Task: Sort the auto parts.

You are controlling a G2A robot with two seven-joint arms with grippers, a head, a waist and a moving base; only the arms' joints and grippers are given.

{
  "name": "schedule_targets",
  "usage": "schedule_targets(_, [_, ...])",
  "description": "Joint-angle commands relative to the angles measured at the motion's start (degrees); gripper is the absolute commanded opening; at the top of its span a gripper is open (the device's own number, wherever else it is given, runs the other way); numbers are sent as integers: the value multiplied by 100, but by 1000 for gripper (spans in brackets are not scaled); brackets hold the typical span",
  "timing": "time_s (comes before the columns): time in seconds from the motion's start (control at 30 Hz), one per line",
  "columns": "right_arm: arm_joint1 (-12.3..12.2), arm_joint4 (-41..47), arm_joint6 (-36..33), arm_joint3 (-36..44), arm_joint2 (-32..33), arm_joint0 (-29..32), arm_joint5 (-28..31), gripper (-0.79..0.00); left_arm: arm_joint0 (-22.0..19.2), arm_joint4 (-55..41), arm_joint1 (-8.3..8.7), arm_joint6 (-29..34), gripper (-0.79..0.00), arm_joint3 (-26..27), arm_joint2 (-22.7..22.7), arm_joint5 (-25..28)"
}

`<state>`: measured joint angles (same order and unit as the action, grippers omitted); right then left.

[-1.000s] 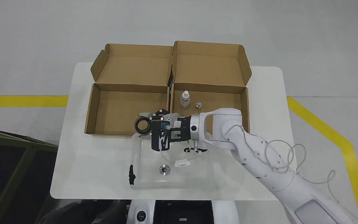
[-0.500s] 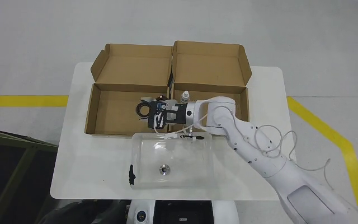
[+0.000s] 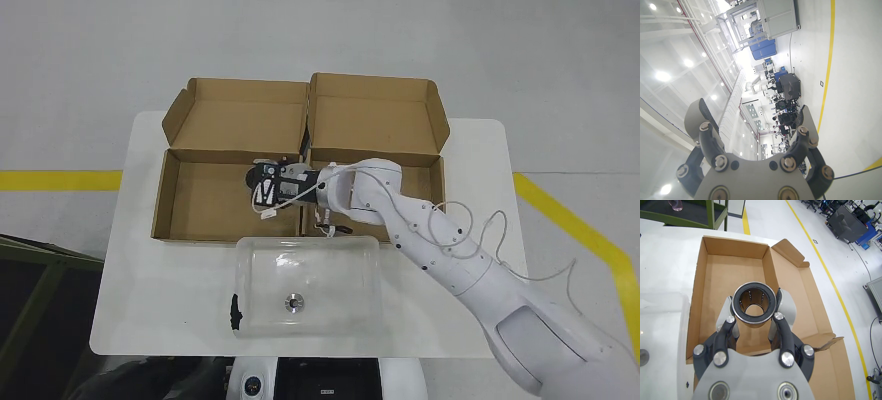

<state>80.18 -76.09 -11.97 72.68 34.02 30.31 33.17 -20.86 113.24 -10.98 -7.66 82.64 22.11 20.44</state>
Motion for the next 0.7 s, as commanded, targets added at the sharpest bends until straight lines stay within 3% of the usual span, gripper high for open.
schedule_targets(0.0, [63, -31, -20, -170, -64, -56, -66, -785, 0, 0, 0, 0, 0, 0, 0, 0])
schedule_targets(0.67, [676, -515, -124, -1620, -632, -462, -321, -767, 0, 0, 0, 0, 0, 0, 0, 0])
